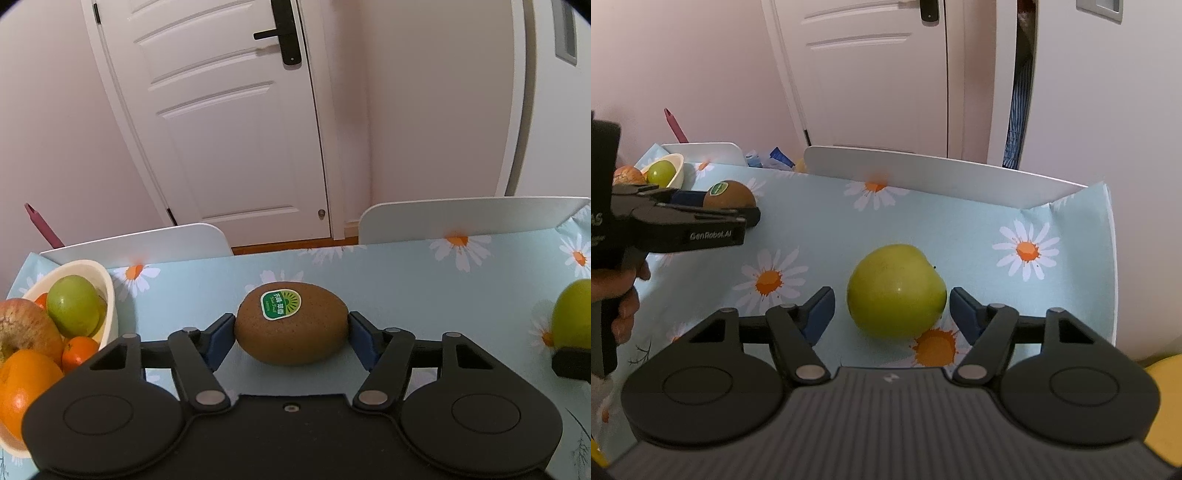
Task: Organize fruits
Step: 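Grasp the brown kiwi with the left tool while the right tool grasps a green apple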
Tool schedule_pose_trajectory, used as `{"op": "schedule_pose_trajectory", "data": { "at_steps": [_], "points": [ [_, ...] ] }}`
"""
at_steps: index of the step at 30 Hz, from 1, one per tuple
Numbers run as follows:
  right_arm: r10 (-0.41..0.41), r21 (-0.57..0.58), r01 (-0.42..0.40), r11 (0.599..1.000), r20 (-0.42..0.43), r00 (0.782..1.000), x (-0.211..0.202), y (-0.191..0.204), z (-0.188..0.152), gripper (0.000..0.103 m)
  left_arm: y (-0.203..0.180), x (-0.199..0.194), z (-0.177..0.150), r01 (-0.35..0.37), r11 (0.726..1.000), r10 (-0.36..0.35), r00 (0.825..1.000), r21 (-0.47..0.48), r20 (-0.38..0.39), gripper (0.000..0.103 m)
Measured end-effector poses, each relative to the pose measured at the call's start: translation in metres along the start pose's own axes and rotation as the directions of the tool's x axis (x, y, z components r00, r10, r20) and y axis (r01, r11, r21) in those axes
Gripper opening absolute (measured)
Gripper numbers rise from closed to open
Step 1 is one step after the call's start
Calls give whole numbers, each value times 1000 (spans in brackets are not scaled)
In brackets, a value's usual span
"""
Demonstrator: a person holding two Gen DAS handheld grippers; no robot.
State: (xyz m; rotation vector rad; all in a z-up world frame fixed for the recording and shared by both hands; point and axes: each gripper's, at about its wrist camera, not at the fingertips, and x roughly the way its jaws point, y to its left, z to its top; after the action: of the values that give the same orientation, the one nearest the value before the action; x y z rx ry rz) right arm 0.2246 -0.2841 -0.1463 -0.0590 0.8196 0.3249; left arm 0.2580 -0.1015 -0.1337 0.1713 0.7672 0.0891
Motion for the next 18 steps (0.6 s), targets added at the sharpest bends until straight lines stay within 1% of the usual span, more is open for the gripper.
{"op": "schedule_pose_trajectory", "data": {
  "at_steps": [2, 12, 13, 18],
  "points": [
    [-1, -1, 1, 1000, 0, 1000, 1, 0, 1, 79, -3, -3, -2, 6, 1000, -6, 1000, 7, -1, 70],
    [-16, -10, 16, 1000, 19, 1000, 0, -1, 2, 77, -12, -21, -14, 30, 1000, -30, 1000, 1, -9, 69],
    [-12, -11, 12, 1000, 22, 1000, 0, -1, 2, 73, -12, -23, -15, 31, 1000, -31, 999, 1, -8, 69],
    [-7, -37, 8, 999, 22, 1000, -1, 3, 3, 72, -10, -34, -19, 29, 1000, -29, 1000, -10, 1, 69]
  ]
}}
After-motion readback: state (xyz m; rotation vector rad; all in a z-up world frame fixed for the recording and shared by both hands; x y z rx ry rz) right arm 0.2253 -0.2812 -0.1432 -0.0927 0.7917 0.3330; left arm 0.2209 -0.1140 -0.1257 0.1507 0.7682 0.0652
